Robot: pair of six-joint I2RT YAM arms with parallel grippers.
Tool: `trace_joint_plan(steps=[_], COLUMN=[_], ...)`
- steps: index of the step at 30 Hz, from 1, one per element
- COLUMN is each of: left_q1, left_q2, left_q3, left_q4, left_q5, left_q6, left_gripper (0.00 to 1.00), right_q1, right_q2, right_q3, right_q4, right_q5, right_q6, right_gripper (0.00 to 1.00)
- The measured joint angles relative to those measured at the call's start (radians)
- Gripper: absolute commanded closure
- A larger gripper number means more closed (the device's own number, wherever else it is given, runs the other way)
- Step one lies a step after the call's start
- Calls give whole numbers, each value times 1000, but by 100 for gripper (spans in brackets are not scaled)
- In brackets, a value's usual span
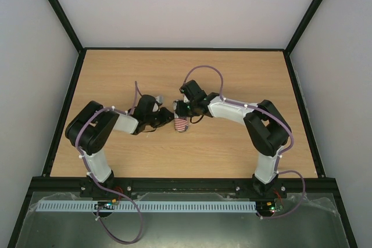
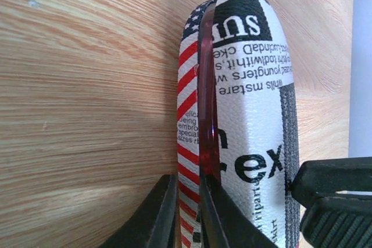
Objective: Organize the sunglasses
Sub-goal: Close the sunglasses case at the center of the board.
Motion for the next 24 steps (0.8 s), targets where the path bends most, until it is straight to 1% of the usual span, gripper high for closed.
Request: trace_joint_plan(steps=[6,9,11,14,18,20,21,24], left_q1=[3,7,10,17,27,30,31,32], left_q2=[-32,-53,-68,-88,-107,-108,-108,-108], left_q3=[-25,-41,-52,-68,-86,-86,-88,-97], left_q4=[-7,-9,-11,-11,-2,3,5,13], left_q5=[-17,-24,-25,-24,-14,-7,-6,1], left_q6=[-10,-14,-16,-17,-22,-23,-24,-22], left_gripper=[73,71,71,80,81,78,76,74], right_q1=[2,3,5,6,6,6,6,8], right_q2=[0,0,2,4,13,13,13,13], right_q3=[4,7,9,12,15,15,15,15], right_q4=[-10,-10,-10,-10,-10,-11,-11,-14], right_q5=[9,14,16,20,26,25,25,26], right_q6=[-3,-3,-3,-3,-3,-3,-3,-7], right_gripper=[82,82,82,82,82,82,80,62])
